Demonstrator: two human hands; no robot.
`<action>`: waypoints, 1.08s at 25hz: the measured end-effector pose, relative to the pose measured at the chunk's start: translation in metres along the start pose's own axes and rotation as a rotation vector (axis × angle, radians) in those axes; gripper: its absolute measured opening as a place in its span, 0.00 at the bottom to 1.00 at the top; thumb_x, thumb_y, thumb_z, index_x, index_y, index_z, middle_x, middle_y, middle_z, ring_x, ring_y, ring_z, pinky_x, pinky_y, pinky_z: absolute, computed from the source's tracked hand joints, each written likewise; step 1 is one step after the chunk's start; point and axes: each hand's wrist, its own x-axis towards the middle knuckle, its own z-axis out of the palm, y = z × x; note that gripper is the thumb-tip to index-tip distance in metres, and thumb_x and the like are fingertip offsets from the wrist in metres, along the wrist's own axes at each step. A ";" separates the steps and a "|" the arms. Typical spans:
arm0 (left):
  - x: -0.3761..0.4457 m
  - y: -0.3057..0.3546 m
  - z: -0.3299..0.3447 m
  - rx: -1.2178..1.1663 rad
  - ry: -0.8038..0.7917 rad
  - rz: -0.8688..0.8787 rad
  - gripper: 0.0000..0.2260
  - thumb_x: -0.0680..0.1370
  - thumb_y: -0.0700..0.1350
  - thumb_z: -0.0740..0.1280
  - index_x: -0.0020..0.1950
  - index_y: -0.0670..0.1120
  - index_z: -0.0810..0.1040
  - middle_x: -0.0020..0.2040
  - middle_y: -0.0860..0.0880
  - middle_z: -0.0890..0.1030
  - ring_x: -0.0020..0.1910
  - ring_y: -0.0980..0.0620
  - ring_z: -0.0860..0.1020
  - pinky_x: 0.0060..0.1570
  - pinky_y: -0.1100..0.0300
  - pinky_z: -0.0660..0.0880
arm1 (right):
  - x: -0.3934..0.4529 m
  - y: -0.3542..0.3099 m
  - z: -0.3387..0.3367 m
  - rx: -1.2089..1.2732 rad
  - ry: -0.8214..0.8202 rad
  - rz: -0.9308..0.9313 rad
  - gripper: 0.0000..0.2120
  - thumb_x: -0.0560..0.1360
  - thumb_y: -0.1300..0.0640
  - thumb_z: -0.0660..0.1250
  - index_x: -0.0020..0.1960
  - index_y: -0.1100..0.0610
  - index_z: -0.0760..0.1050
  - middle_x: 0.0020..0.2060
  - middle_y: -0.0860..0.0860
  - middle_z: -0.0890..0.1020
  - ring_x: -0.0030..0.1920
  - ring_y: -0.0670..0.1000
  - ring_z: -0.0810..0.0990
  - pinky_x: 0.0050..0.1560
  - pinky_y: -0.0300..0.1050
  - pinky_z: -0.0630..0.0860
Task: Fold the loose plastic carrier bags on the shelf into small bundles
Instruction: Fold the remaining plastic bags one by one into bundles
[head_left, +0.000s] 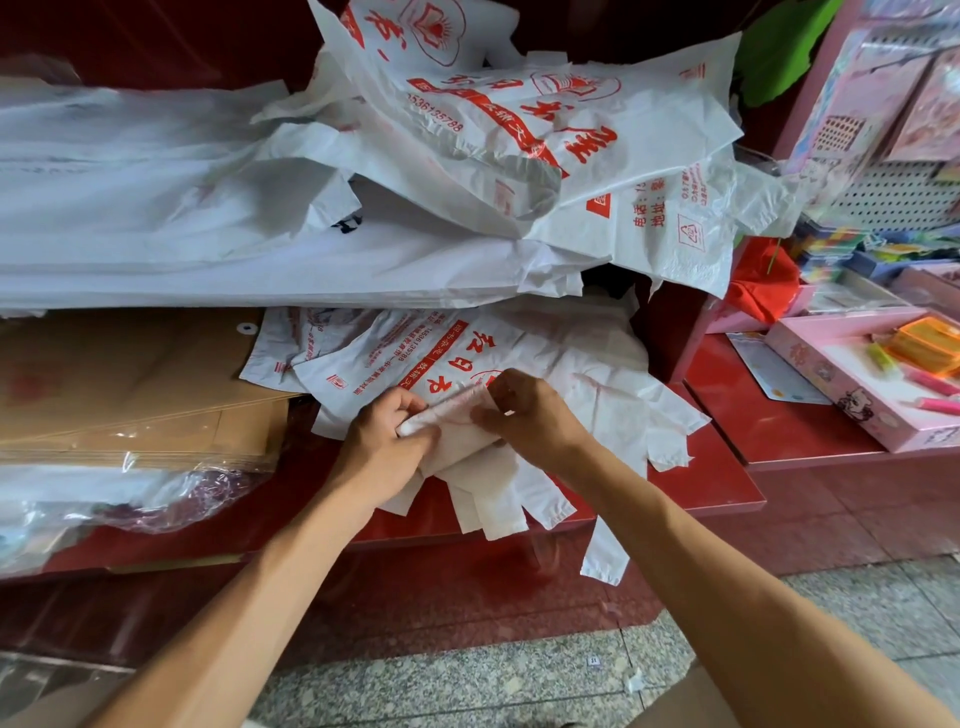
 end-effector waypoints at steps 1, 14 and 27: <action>0.000 0.002 -0.003 -0.073 -0.019 0.005 0.09 0.75 0.39 0.70 0.49 0.52 0.77 0.42 0.57 0.82 0.39 0.57 0.78 0.35 0.69 0.72 | -0.002 -0.005 -0.004 0.149 0.008 0.036 0.08 0.75 0.58 0.72 0.47 0.54 0.73 0.39 0.52 0.81 0.36 0.53 0.79 0.32 0.46 0.78; -0.068 -0.026 -0.146 0.277 0.049 0.110 0.15 0.74 0.48 0.72 0.59 0.57 0.76 0.50 0.62 0.79 0.51 0.63 0.78 0.51 0.68 0.74 | -0.017 -0.093 0.056 0.620 -0.222 0.052 0.04 0.75 0.61 0.70 0.48 0.61 0.80 0.45 0.57 0.84 0.47 0.54 0.84 0.43 0.50 0.83; -0.339 -0.230 -0.353 0.932 0.552 -0.383 0.35 0.68 0.71 0.59 0.66 0.49 0.76 0.66 0.48 0.76 0.63 0.43 0.74 0.64 0.43 0.69 | -0.066 -0.251 0.308 0.648 -0.720 -0.146 0.06 0.77 0.62 0.68 0.52 0.64 0.79 0.43 0.56 0.84 0.44 0.53 0.82 0.39 0.42 0.82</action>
